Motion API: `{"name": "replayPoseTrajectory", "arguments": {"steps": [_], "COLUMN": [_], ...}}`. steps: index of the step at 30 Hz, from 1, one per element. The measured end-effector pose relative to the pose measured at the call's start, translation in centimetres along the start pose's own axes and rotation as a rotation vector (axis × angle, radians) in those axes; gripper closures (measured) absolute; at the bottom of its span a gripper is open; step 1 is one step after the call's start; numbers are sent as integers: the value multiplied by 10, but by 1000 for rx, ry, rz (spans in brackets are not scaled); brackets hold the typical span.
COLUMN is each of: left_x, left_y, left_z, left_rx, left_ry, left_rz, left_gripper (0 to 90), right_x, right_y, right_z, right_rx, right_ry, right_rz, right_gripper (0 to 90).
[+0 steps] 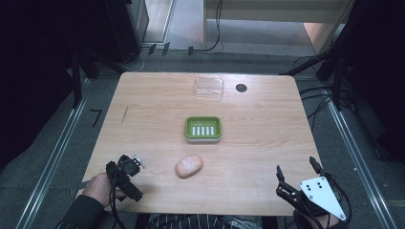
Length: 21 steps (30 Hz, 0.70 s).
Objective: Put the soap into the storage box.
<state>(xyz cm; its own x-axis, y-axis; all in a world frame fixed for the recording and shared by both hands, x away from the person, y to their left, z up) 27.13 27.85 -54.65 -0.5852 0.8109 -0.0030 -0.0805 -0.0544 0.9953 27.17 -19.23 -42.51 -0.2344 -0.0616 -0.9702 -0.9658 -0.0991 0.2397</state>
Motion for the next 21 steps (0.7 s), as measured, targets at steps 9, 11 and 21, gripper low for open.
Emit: {"name": "replayPoseTrajectory", "arguments": {"steps": [9, 11, 21], "left_x": [-3, -4, -10], "left_y": [2, 3, 7], "left_z": [0, 0, -1], "left_rx": [-2, -3, -10], "left_ry": [2, 5, 2], "left_rz": [-19, -33, -51], "left_gripper": [0, 0, 0], "right_x": [0, 0, 1], "right_y": [0, 0, 0], "right_z": [1, 1, 1], "right_rx": [-1, 1, -1], "right_ry": [1, -1, 5], "right_rz": [4, 1, 7], "right_gripper": [135, 134, 134]}}
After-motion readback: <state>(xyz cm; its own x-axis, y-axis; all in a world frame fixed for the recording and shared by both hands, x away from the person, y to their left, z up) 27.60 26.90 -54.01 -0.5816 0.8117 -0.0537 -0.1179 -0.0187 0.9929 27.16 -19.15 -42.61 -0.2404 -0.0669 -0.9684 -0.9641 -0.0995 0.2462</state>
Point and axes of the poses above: each handheld gripper's, and its own axes: y roughly backward along the jaws, x roughly out of its underside, z roughly to its left, the point moved 10 cm from there along -y, roughly forward along the jaws, and after that the axes turned 13 degrees about -y, right-handed, at the moved point
